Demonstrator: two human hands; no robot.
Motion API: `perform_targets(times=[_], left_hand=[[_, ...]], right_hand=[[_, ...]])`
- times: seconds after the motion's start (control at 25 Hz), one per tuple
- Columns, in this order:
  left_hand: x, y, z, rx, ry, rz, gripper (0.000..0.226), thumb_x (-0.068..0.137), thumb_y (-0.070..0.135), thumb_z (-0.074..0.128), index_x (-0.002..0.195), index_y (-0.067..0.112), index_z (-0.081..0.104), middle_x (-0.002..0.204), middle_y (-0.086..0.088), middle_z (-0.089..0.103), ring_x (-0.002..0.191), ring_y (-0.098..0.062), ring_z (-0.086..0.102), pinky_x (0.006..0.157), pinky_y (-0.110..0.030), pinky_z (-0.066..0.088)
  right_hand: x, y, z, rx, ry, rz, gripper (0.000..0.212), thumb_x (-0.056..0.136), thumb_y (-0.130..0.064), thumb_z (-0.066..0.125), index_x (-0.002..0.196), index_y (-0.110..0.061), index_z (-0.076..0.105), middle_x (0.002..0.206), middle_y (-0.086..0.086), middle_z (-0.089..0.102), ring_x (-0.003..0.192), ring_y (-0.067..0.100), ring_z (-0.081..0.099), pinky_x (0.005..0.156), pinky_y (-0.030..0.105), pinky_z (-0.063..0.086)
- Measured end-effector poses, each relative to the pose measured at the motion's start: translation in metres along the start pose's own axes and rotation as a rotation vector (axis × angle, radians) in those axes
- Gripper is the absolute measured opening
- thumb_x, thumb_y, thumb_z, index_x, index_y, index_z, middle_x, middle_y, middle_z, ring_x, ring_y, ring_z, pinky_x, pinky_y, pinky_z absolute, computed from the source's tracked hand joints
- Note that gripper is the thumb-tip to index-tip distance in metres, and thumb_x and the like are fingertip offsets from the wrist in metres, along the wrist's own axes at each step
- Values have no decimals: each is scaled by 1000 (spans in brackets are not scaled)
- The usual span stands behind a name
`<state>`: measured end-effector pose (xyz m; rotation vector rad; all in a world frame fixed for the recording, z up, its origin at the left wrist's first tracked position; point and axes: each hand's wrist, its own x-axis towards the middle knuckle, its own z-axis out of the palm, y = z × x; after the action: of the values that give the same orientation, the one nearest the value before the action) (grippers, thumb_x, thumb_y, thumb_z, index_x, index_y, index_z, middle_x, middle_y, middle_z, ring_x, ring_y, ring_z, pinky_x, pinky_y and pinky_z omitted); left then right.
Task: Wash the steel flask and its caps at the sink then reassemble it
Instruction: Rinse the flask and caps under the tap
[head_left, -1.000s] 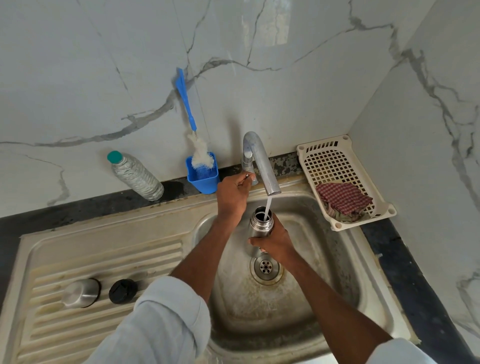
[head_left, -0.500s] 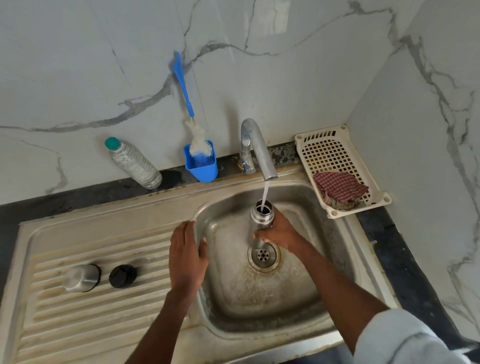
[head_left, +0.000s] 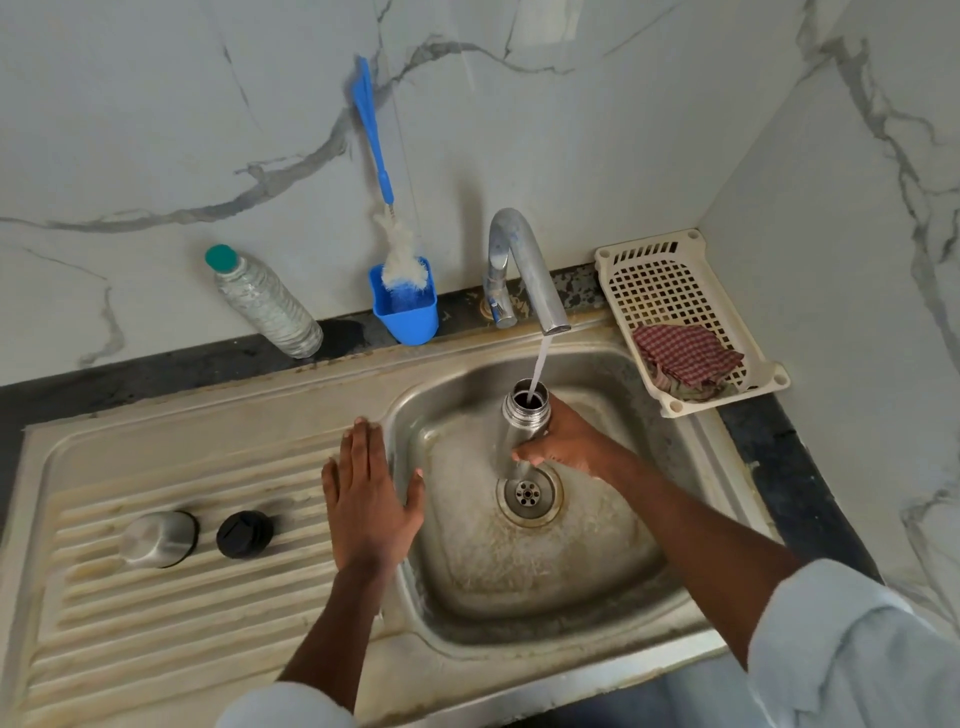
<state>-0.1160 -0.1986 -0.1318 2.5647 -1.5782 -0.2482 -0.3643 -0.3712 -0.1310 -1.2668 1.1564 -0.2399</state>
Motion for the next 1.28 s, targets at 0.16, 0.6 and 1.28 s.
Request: perform_targets(times=[0.16, 0.6, 1.28], left_hand=[[-1, -1, 0, -18, -7, 1, 85, 101, 57, 50, 167, 14, 18, 176, -7, 13, 162, -27, 13, 130, -52, 16], [-2, 0, 3, -26, 58, 1, 81, 99, 58, 38, 165, 13, 28, 174, -7, 22, 160, -27, 20, 129, -49, 18], [-1, 1, 3, -6, 49, -28, 77, 104, 63, 31, 165, 16, 27, 174, -4, 21, 161, -25, 19, 130, -48, 17]], right_hand=[[-1, -2, 1, 38, 46, 22, 75, 71, 11, 83, 130, -28, 57, 106, 3, 72, 95, 25, 71, 75, 49, 60], [-23, 7, -3, 173, -11, 207, 70, 69, -43, 89, 131, -30, 59, 112, -3, 76, 104, 20, 71, 81, 38, 55], [7, -23, 33, 1594, -22, 439, 72, 92, -56, 68, 127, 8, 62, 110, 29, 73, 87, 38, 77, 60, 35, 65]])
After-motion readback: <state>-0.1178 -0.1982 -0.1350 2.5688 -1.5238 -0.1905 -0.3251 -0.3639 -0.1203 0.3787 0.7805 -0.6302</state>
